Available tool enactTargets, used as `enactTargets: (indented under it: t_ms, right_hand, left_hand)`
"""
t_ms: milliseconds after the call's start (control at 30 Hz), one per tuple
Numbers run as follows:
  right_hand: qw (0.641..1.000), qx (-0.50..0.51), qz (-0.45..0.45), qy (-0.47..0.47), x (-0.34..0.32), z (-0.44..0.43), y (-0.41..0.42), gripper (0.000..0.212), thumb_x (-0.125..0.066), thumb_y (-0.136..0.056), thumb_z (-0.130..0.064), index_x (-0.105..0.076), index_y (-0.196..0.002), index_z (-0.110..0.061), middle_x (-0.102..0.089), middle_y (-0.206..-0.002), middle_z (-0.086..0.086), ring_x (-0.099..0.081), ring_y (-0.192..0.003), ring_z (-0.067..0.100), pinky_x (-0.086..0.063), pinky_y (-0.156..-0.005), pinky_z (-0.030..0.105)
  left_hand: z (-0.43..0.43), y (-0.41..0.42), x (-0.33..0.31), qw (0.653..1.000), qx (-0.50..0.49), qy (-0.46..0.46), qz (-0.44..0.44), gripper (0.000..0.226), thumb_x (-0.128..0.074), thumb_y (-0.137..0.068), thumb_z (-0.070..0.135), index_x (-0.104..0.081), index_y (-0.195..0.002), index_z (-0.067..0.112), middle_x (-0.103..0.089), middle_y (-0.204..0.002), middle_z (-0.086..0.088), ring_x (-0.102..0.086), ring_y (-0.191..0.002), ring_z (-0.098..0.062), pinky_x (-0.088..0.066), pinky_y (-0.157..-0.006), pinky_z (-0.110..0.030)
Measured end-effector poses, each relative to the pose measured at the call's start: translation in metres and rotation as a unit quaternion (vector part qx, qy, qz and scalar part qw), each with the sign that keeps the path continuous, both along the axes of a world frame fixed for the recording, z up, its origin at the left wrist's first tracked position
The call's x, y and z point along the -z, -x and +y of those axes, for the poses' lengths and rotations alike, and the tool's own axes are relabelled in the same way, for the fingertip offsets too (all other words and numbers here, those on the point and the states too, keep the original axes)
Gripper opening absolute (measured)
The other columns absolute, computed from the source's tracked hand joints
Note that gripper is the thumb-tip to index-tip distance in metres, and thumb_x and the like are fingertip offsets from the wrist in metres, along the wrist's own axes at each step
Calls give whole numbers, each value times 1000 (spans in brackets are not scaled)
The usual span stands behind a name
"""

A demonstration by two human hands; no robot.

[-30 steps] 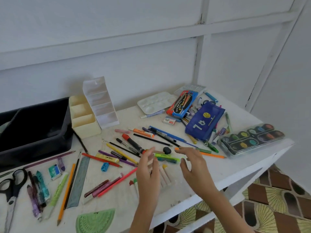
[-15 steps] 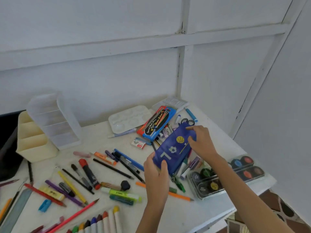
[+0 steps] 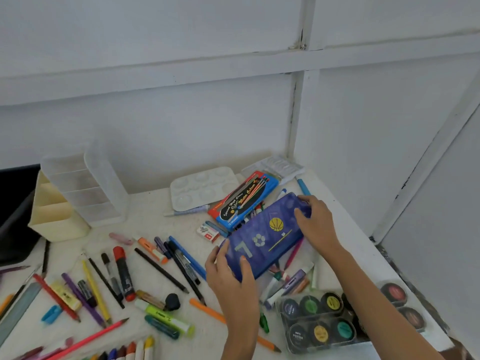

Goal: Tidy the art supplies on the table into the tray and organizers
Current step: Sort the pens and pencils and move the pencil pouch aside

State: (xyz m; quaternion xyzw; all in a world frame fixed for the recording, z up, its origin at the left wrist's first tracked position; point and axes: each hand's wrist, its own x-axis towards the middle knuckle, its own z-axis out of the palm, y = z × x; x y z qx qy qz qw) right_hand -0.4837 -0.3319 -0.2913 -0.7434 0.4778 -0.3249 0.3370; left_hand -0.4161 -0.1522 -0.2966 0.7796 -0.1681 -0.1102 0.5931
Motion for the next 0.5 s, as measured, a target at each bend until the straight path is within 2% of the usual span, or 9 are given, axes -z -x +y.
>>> enactTargets:
  t_ms: [100, 200, 267, 333, 400, 500]
  right_hand:
    - [997, -17, -63, -34, -17, -11, -11, 32, -53, -90, -9, -57, -121, -15, -53, -109, 4, -51, -93, 15, -37, -75, 24]
    - [990, -30, -112, -75, -29, -29, -29, 28, -54, -90, -11, -59, -118, -15, -56, -106, 3, -52, -89, 15, -42, -67, 23]
    - [986, -29, -133, -93, -31, -43, -43, 27, -57, -90, -13, -61, -116, -12, -58, -106, 3, -54, -90, 15, -42, -71, 23]
    - [983, -35, -145, -107, -32, -56, -57, 27, -59, -89, -13, -62, -116, -10, -61, -107, 4, -56, -93, 16, -42, -78, 25]
    - [982, -47, -145, -114, -31, -68, -69, 27, -60, -89, -13, -62, -116, -8, -61, -107, 4, -57, -96, 17, -43, -80, 26]
    - [987, -57, -107, -103, -27, -84, -83, 30, -58, -90, -12, -60, -120, -6, -61, -109, 4, -55, -97, 16, -40, -80, 24]
  left_hand:
    - [-10, -16, -9, 998, -23, 50, -30, 38, -53, -94, 16, -52, -130, 23, -39, -131, 5, -39, -125, -14, -47, -95, -42]
    - [-22, -38, -21, 995, -39, 94, -10, 38, -53, -94, 17, -49, -131, 25, -43, -126, 7, -47, -112, -3, -51, -81, -27]
    - [-32, -54, -26, 989, -58, 122, 57, 42, -57, -93, 21, -46, -133, 22, -48, -125, 6, -52, -101, 0, -46, -72, -16]
    - [-43, -70, -27, 979, -71, 143, 129, 40, -60, -91, 25, -50, -129, 17, -56, -121, 2, -57, -95, -3, -46, -70, -16]
    - [-52, -83, -26, 976, -60, 140, 158, 24, -58, -92, 23, -59, -114, 15, -64, -112, -2, -60, -89, -6, -47, -65, -14]
    - [-63, -91, -23, 979, -47, 120, 160, 25, -56, -93, 23, -59, -114, 9, -63, -106, -2, -58, -86, -6, -44, -63, -14]
